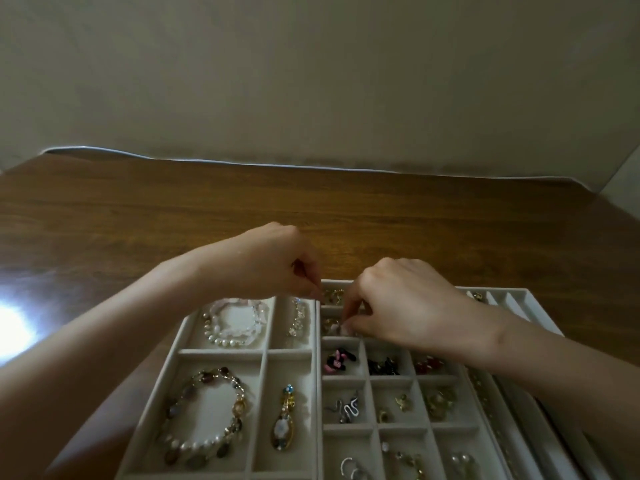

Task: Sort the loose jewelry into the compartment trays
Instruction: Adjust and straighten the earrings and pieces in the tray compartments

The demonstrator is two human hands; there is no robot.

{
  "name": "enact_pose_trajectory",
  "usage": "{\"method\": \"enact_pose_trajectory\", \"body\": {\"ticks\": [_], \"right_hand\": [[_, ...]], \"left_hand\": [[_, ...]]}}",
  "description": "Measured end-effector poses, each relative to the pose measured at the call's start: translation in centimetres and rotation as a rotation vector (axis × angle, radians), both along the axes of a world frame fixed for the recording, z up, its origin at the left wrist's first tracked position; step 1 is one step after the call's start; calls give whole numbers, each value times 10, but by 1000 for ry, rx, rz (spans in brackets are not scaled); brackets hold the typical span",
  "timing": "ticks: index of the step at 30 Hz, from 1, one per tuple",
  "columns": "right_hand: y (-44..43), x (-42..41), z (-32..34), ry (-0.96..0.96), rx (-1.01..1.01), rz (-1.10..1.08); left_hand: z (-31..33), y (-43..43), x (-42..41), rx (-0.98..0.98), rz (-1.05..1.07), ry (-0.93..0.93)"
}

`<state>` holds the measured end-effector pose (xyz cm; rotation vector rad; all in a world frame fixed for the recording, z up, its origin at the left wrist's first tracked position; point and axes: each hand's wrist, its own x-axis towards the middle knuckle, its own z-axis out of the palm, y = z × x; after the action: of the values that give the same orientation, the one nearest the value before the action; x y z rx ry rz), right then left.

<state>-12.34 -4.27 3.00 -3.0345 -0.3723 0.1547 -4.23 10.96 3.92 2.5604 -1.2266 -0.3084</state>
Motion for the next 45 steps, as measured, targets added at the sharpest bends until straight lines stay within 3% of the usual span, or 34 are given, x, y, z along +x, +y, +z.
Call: {"method": "enact_pose_trajectory", "body": {"ticks": [5, 10, 15, 21, 32, 45], "right_hand": [[4, 5, 2, 58, -19, -27], [-2, 10, 5, 220, 195, -108], [-19, 10, 17, 214, 360, -191], [-36, 6, 19, 229, 454, -225], [-39, 4, 15, 226, 499, -218], [-35, 10, 7, 223, 530, -208]], "left_hand": [[-1, 2, 2, -36, 9, 31], [-3, 3, 5, -49, 13, 35], [-9, -5, -4, -63, -115, 3], [-20, -13, -12, 69, -222, -116], [-19, -16, -16, 143, -207, -295], [-22, -15, -15, 88, -175, -309]]}}
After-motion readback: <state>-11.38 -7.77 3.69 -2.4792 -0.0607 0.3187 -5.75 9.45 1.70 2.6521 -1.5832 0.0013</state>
